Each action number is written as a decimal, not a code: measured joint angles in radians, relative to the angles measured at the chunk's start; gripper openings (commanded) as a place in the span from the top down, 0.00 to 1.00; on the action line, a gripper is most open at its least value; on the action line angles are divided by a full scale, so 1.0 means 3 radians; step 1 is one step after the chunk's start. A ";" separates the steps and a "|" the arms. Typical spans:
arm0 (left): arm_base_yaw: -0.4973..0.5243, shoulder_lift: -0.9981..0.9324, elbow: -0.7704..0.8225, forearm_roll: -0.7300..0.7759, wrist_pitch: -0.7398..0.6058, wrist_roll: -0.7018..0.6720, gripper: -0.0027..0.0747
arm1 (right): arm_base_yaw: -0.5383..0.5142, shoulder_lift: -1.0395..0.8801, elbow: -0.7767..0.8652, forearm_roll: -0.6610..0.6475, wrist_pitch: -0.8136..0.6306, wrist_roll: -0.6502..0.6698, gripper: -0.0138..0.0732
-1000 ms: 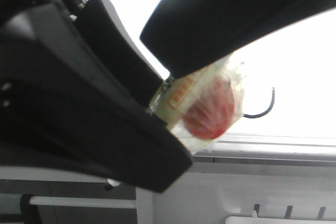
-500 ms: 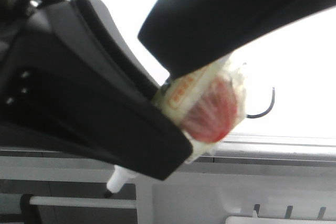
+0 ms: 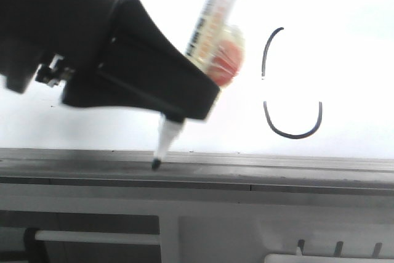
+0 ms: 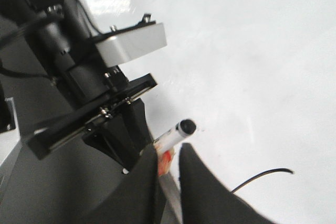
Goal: Write number 6 on whiteboard
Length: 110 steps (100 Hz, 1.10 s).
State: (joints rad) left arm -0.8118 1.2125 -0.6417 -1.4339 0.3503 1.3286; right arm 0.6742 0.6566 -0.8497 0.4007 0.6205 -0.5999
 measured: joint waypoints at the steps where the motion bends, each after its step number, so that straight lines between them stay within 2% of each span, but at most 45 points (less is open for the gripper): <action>1: 0.0000 0.0000 0.0001 -0.0091 -0.0081 -0.0008 0.99 | -0.0012 -0.0033 0.0000 0.0000 0.0009 0.0000 0.91; 12: 0.0000 0.0084 0.0044 -0.0551 -0.0534 -0.0035 0.99 | -0.0160 -0.0181 0.0000 -0.0006 0.0099 0.0013 0.91; 29: 0.0000 0.0336 0.0044 -0.0748 -0.0827 -0.0041 0.99 | -0.0221 -0.0198 0.0000 -0.0006 0.0273 0.0021 0.91; 47: -0.0047 0.0444 0.0024 -0.0918 -0.0954 -0.0056 0.99 | -0.0221 -0.0198 0.0000 -0.0006 0.0304 0.0021 0.91; 110: -0.0055 0.0466 -0.0225 -0.0947 -0.1168 -0.0056 0.99 | -0.0221 -0.0198 0.0000 -0.0012 0.0348 0.0028 0.91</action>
State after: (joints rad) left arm -0.8283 1.3524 -0.7094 -1.7181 0.0000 1.3118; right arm 0.6078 0.5973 -0.8497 0.3971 0.7249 -0.5916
